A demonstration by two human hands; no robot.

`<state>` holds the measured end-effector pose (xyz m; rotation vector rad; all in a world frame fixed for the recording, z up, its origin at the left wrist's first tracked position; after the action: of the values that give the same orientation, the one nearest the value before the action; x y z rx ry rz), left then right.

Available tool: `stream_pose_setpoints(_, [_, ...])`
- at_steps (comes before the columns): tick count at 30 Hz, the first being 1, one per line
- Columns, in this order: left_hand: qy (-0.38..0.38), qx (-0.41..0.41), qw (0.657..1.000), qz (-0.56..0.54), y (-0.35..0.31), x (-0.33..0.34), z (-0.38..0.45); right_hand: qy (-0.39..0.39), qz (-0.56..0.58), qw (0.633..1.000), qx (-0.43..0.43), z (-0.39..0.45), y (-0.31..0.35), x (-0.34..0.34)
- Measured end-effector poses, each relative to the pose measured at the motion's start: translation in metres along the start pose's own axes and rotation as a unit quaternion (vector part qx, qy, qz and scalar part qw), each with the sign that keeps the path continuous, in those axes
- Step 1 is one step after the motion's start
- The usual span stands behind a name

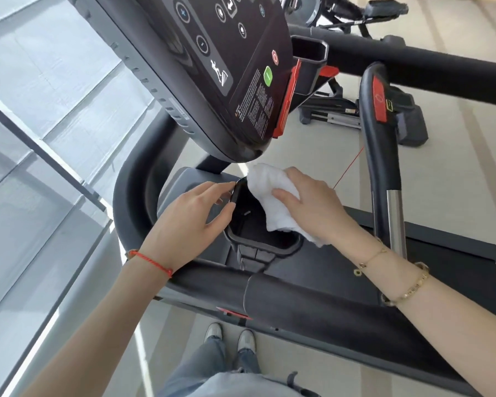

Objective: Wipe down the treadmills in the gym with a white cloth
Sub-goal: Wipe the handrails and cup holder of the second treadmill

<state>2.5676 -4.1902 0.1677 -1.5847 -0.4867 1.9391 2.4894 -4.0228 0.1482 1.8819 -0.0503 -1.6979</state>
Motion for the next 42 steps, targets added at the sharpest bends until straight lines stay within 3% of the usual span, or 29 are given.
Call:
stream_pose_setpoints(5, [0.005,0.007,1.0,-0.002,-0.002,0.001,0.001,0.006,0.175,0.974,0.147,-0.039,-0.023,0.013])
stream_pose_setpoints(12, [0.008,0.02,0.999,-0.043,0.008,0.001,0.004,-0.054,0.214,0.96,0.173,-0.092,-0.01,-0.003])
stream_pose_setpoints(16, [0.033,0.027,0.998,-0.054,0.017,0.006,0.009,-0.046,0.16,0.981,0.098,-0.115,0.018,-0.014])
stream_pose_setpoints(20, [0.052,0.052,0.993,-0.089,0.022,0.003,0.018,0.049,-0.004,0.998,-0.045,-0.112,0.058,-0.002])
stream_pose_setpoints(25, [0.062,0.061,0.988,-0.128,0.023,0.0,0.024,0.094,-0.106,0.99,-0.014,-0.07,0.084,0.03])
stream_pose_setpoints(29, [0.066,0.063,0.985,-0.147,0.023,-0.001,0.022,0.058,-0.172,0.983,0.011,-0.058,0.097,0.038])
stream_pose_setpoints(35, [0.086,0.07,0.984,-0.137,0.023,0.003,0.017,0.026,-0.156,0.987,-0.007,-0.105,0.062,0.002])
stream_pose_setpoints(42, [0.085,0.064,0.986,-0.126,0.019,0.003,0.015,-0.001,-0.136,0.99,-0.024,-0.086,0.066,0.009])
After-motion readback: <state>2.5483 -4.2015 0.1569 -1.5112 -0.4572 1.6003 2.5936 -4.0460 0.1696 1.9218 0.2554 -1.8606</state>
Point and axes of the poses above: each hand's wrist, its own z-axis towards the middle knuckle, its own x-axis out of the palm, y = z × x, the point moved 9 cm from there along z, towards the middle knuckle, and after that the axes turned 4 degrees about -z, right-handed, at the moved point
